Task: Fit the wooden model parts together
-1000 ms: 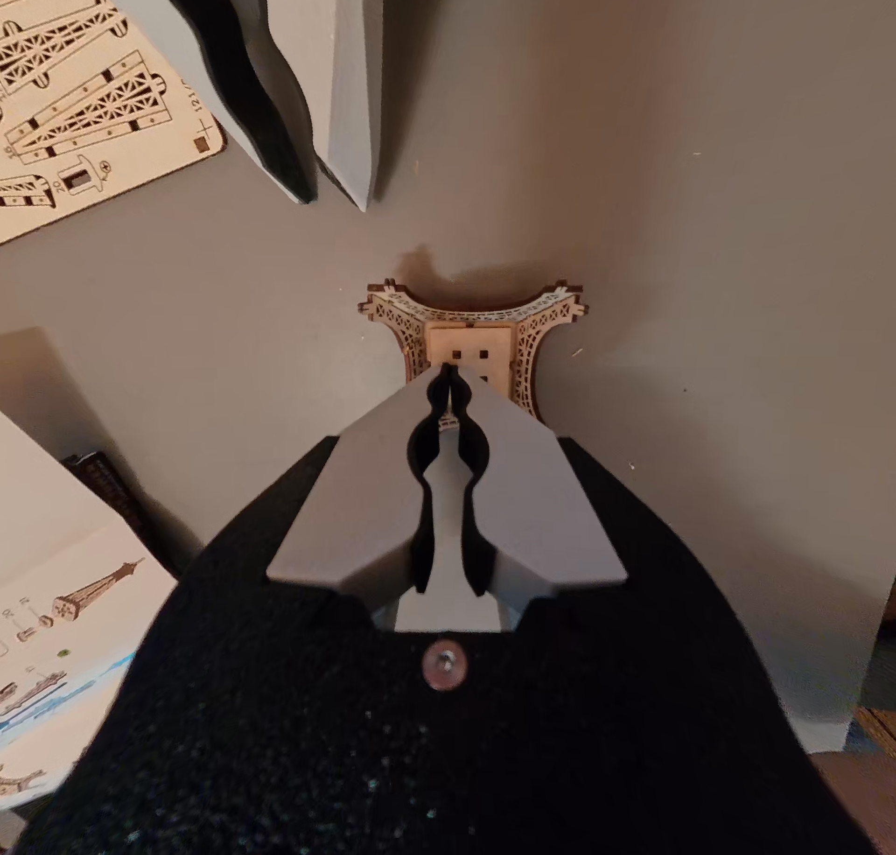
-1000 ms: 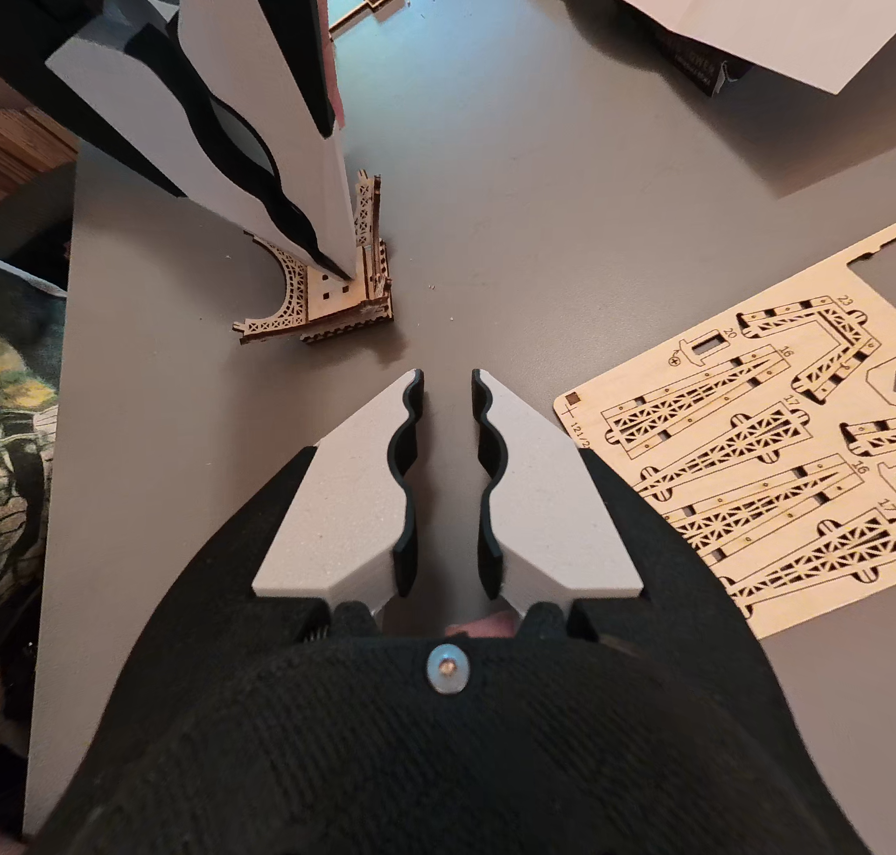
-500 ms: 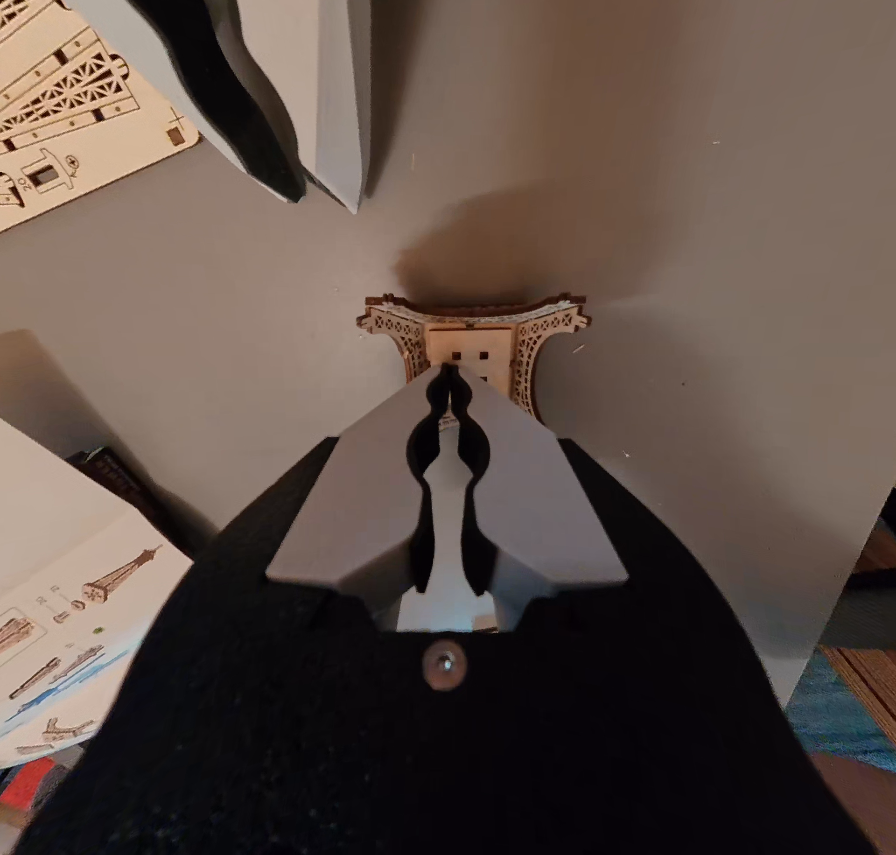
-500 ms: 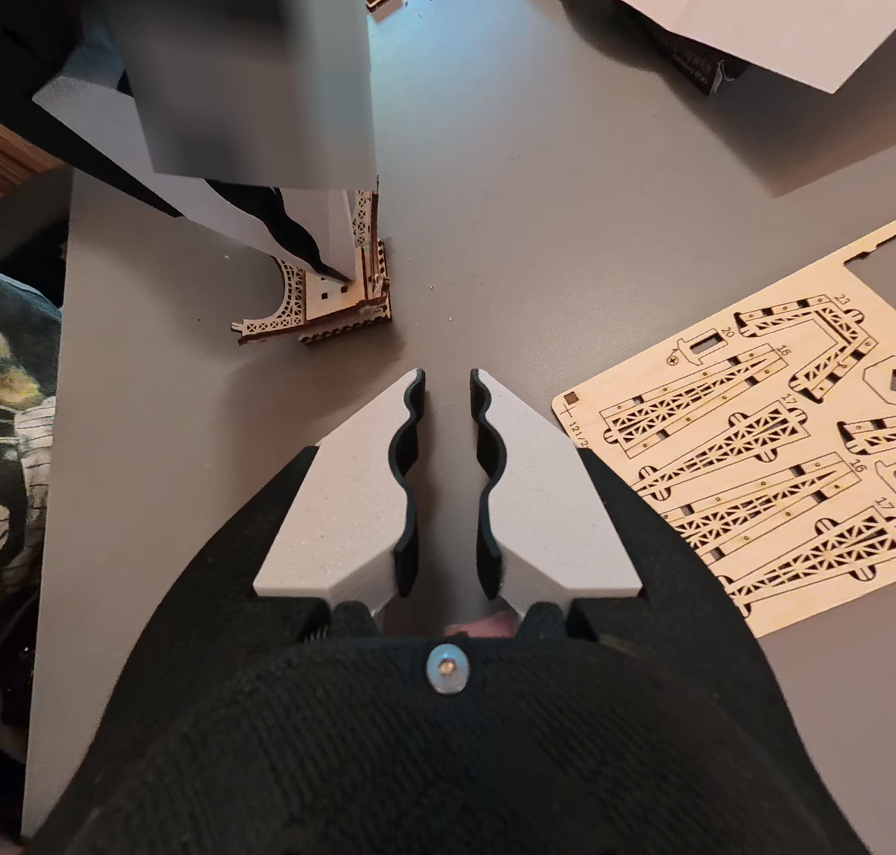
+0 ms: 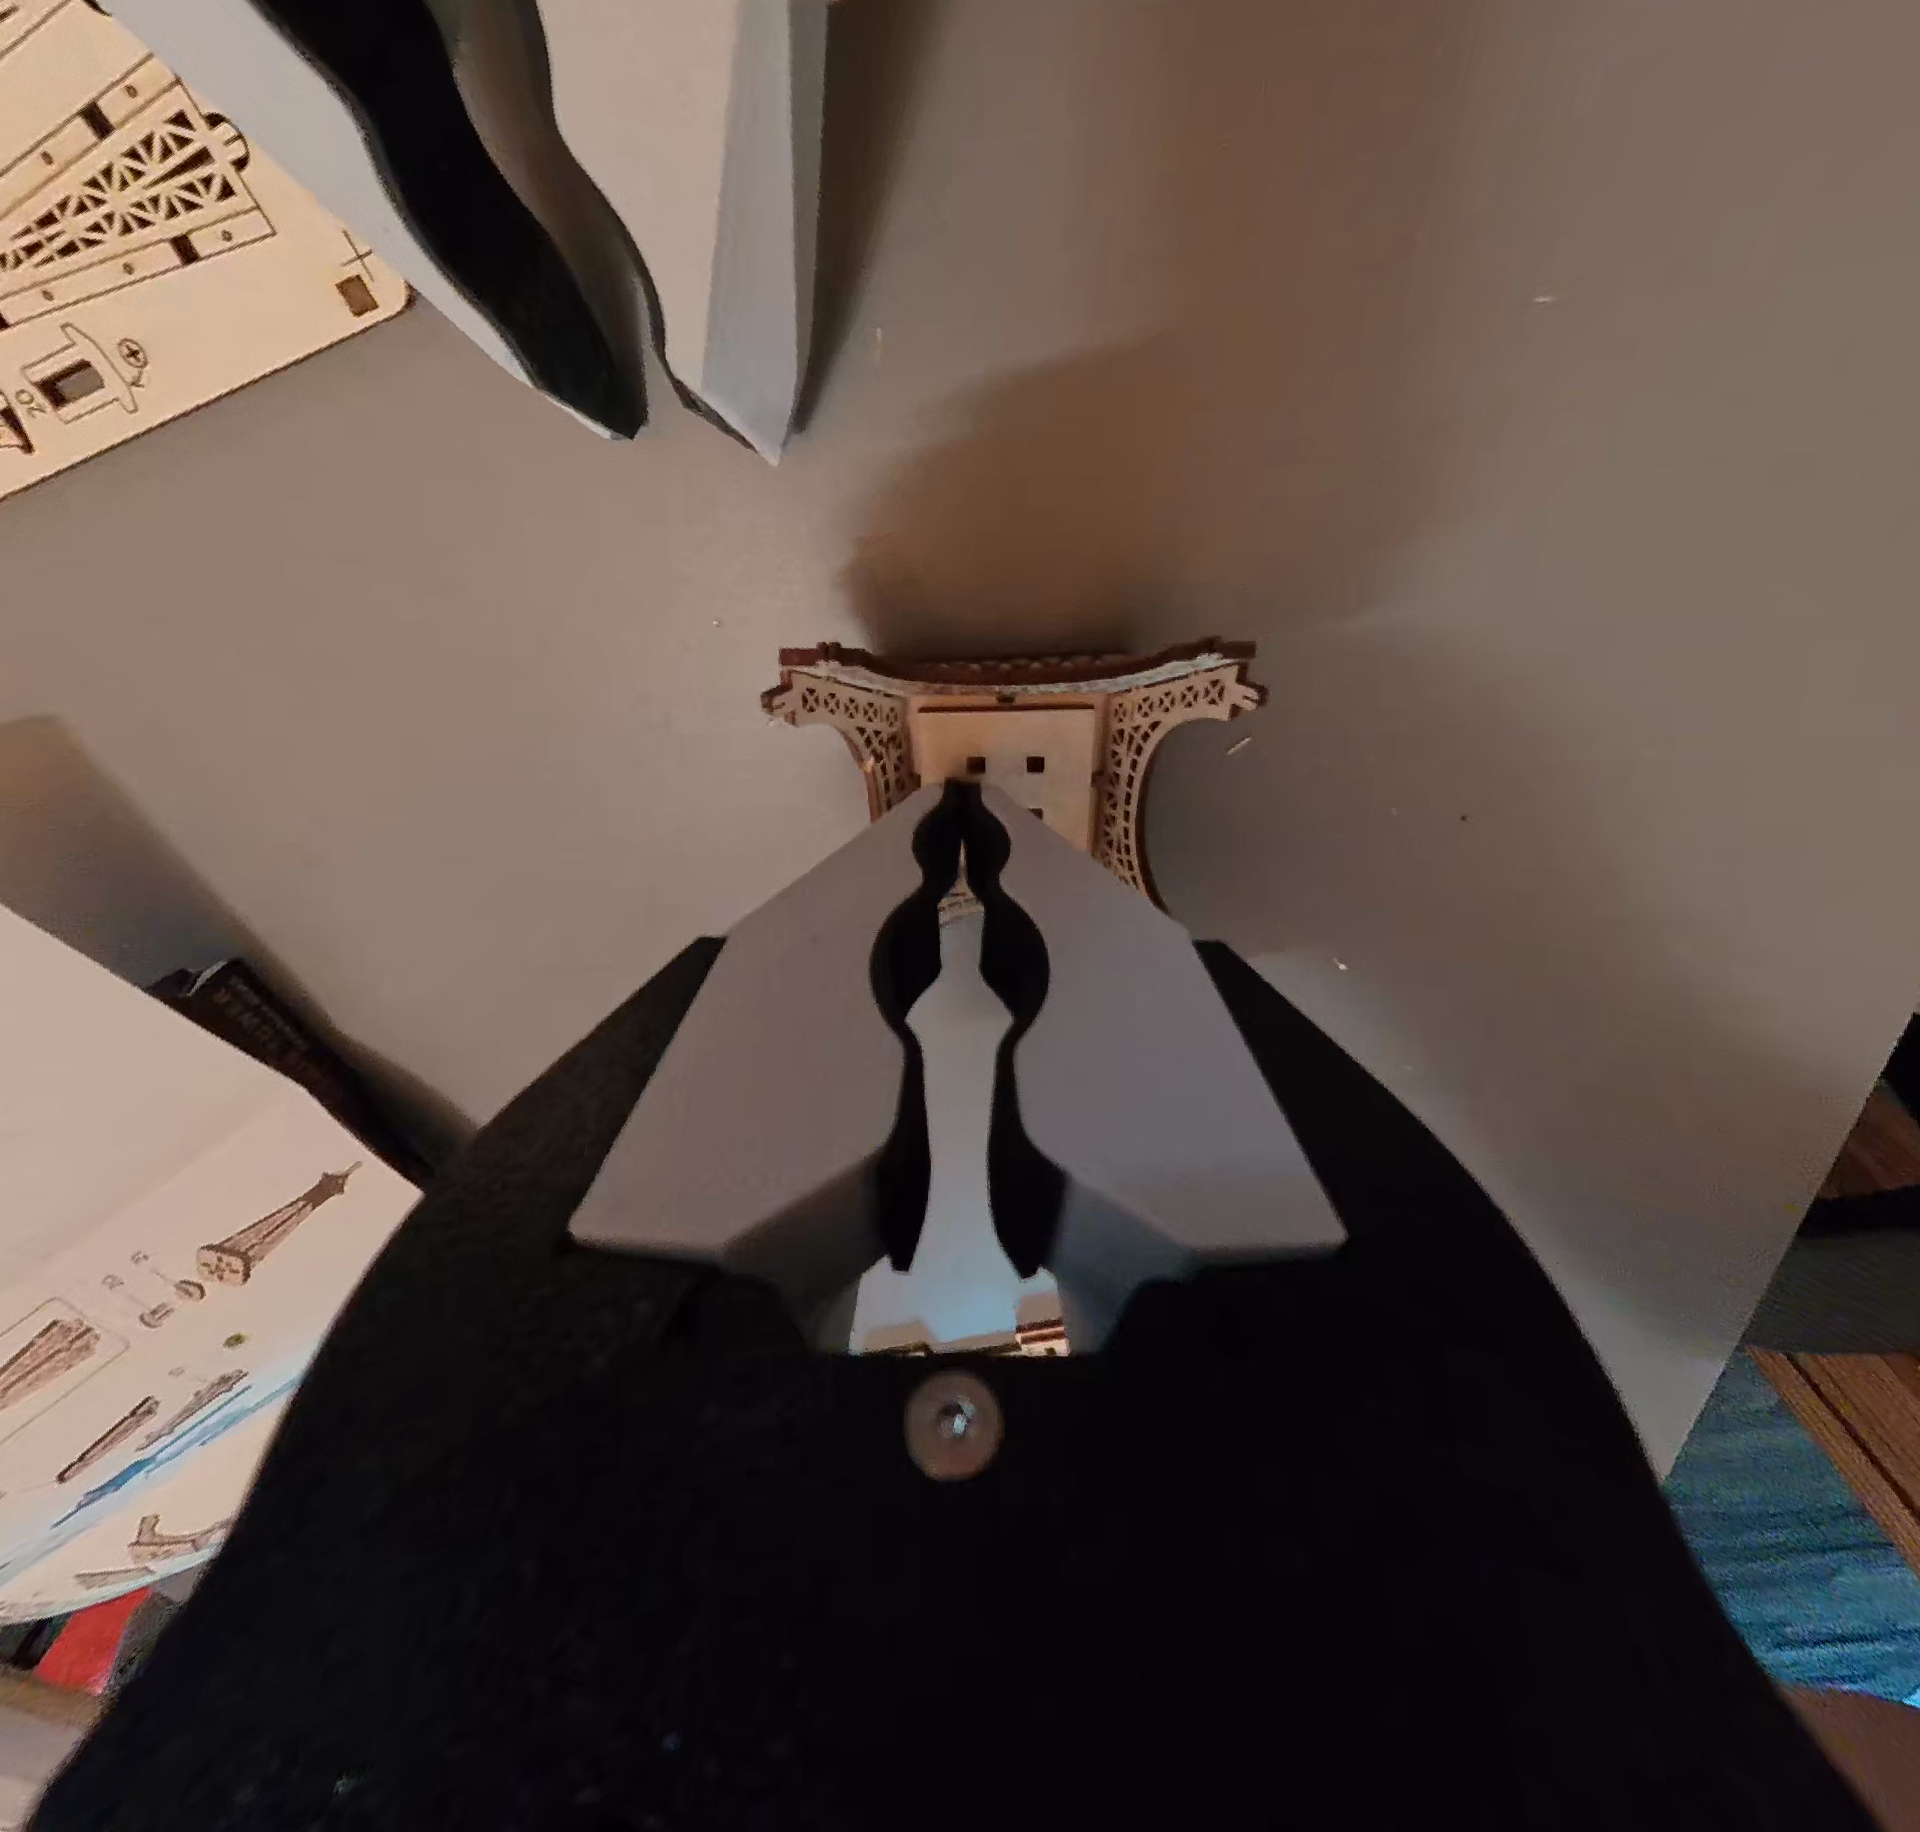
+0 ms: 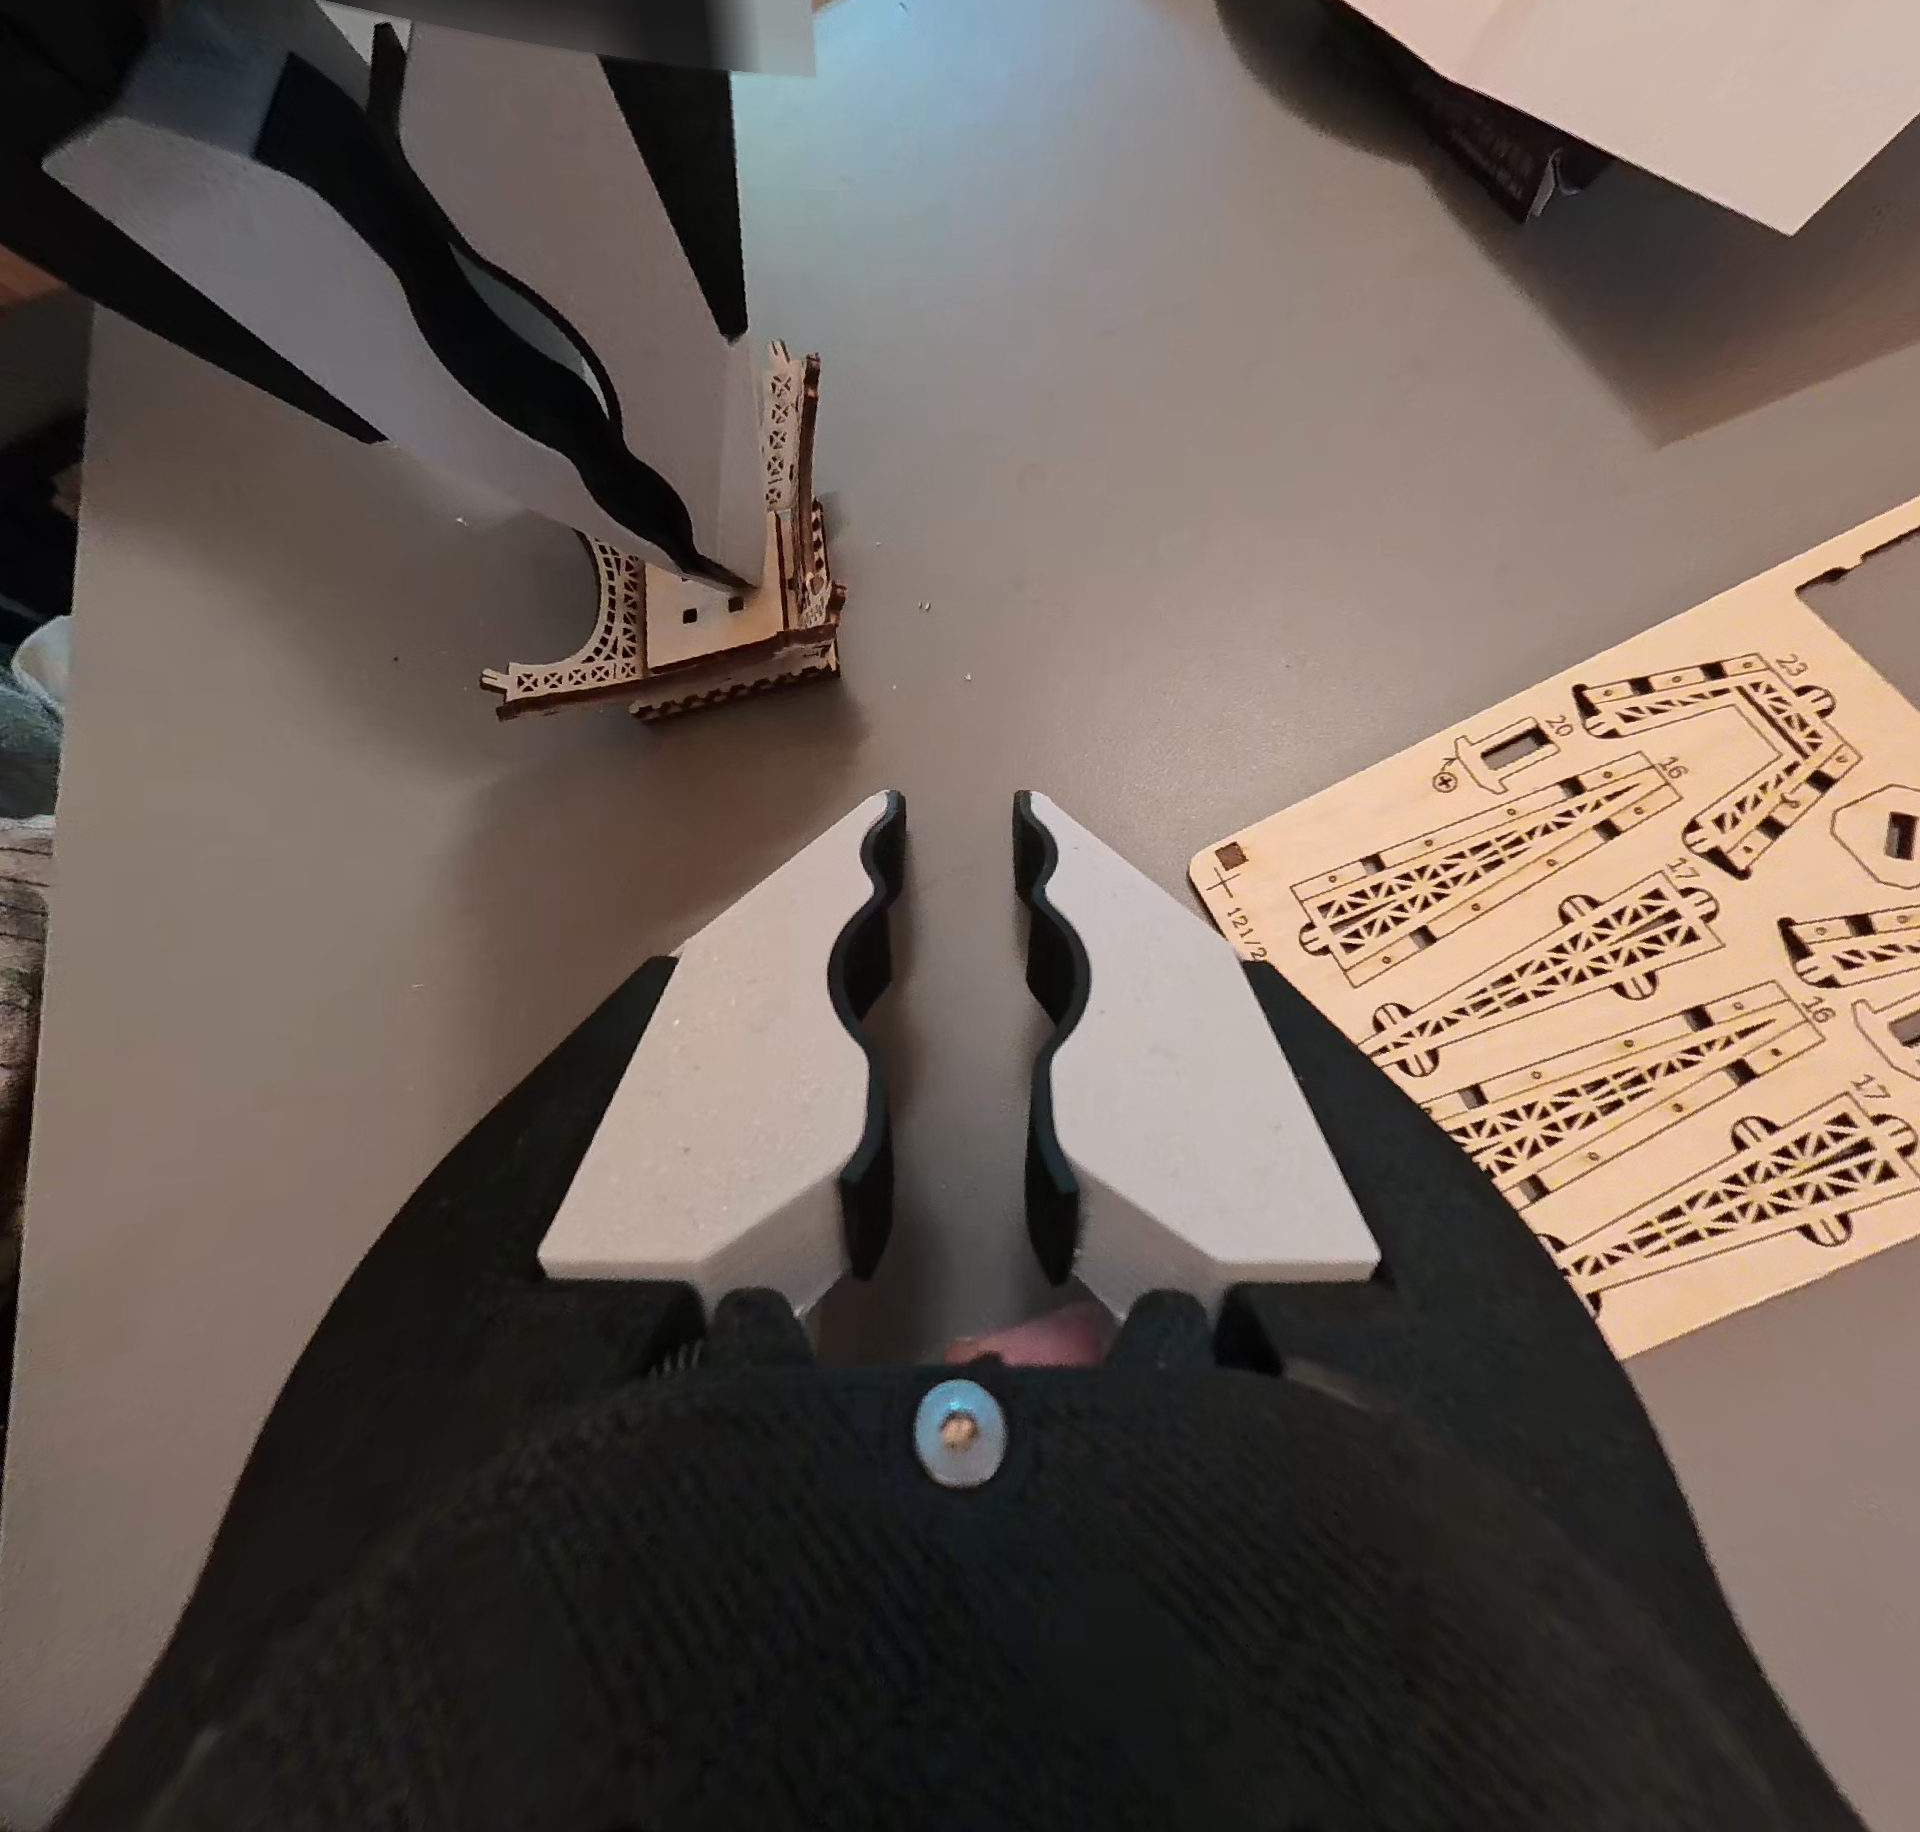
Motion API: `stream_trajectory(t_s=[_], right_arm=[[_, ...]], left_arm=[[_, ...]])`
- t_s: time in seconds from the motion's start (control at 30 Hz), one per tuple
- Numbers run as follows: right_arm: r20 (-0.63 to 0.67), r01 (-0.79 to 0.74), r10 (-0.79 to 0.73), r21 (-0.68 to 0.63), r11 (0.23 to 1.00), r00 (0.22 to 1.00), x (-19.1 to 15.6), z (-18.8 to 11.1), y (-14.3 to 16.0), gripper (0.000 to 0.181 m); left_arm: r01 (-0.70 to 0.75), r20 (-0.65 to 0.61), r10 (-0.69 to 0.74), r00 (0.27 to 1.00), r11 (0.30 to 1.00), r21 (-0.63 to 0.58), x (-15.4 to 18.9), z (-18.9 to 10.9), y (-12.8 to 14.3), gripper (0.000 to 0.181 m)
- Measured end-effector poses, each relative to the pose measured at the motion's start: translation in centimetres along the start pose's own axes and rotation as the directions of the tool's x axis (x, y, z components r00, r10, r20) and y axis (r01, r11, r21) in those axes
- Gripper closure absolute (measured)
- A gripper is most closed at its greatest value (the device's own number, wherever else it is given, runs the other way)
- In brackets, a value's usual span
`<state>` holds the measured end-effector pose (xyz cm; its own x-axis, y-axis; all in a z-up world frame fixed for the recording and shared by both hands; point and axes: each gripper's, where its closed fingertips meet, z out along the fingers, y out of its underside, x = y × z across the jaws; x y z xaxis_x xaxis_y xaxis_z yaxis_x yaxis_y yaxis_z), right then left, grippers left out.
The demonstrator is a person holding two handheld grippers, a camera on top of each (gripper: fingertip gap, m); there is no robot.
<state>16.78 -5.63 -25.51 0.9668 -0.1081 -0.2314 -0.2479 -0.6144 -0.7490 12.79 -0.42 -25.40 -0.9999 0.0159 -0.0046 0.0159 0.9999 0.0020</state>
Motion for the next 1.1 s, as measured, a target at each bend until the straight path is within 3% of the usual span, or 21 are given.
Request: stream_trajectory(t_s=[0.17,0.3,0.4,0.83,1.1], right_arm=[[0.0,0.003,-0.003,-0.001,1.0,1.0,0.0,0.0,0.0,0.162],[0.001,0.002,-0.002,0.0,1.0,1.0,0.0,0.0,0.0,0.162],[0.005,-0.003,0.003,0.001,1.0,1.0,0.0,0.0,0.0,0.162],[0.011,-0.015,0.015,0.004,1.0,1.0,0.0,-0.1,-0.1,0.163],[0.014,-0.02,0.02,0.005,1.0,1.0,0.0,-0.1,-0.1,0.163]], left_arm=[[0.004,0.029,-0.005,1.0,0.999,0.037,-0.1,-0.1,0.0,0.181],[0.109,0.004,-0.113,0.994,0.963,0.248,0.0,-1.8,-0.8,0.181],[0.109,0.023,-0.121,0.992,0.946,0.304,0.0,-2.9,-0.6,0.181],[0.058,-0.02,-0.055,0.998,0.968,0.243,0.9,-0.1,-0.3,0.181],[-0.001,0.039,-0.005,0.999,0.987,0.161,0.6,-0.3,-0.1,0.181]])
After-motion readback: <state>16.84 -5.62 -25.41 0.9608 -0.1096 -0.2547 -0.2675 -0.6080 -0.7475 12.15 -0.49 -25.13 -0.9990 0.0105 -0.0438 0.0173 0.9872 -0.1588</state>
